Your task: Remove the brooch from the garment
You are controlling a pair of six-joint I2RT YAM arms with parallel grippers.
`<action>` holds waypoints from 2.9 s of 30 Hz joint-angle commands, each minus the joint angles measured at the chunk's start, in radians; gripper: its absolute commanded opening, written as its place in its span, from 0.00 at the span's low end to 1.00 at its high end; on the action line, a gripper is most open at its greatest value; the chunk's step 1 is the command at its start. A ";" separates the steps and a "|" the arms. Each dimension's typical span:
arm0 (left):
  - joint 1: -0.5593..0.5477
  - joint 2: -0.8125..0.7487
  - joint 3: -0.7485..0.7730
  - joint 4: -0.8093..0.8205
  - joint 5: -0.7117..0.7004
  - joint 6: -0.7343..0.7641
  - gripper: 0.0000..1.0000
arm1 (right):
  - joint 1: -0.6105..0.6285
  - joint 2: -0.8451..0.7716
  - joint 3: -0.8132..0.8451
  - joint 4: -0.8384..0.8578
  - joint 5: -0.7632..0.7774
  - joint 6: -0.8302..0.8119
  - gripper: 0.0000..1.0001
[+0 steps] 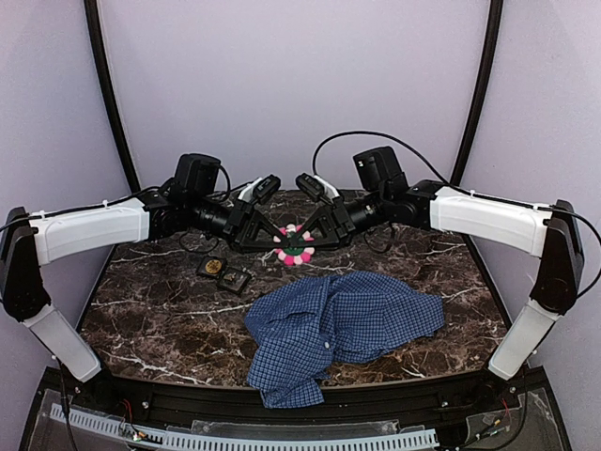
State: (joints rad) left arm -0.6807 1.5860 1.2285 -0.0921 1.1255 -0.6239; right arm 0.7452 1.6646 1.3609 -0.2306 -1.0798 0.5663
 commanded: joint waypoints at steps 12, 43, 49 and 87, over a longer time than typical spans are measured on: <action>-0.011 -0.001 0.040 0.029 -0.020 0.010 0.01 | -0.026 -0.042 -0.076 0.142 0.107 0.088 0.16; -0.011 -0.012 -0.010 0.088 -0.033 -0.050 0.01 | -0.057 -0.136 -0.196 0.380 0.114 0.189 0.17; -0.011 -0.008 -0.013 0.113 -0.030 -0.057 0.01 | -0.056 -0.143 -0.206 0.418 0.098 0.204 0.21; 0.193 -0.120 -0.118 -0.656 -0.860 0.394 0.01 | -0.085 -0.237 -0.169 -0.003 0.660 -0.038 0.68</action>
State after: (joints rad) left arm -0.4969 1.4590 1.0824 -0.5381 0.5293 -0.3626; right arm 0.6483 1.4395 1.1610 -0.1589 -0.5255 0.5835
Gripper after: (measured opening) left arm 0.044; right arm 0.677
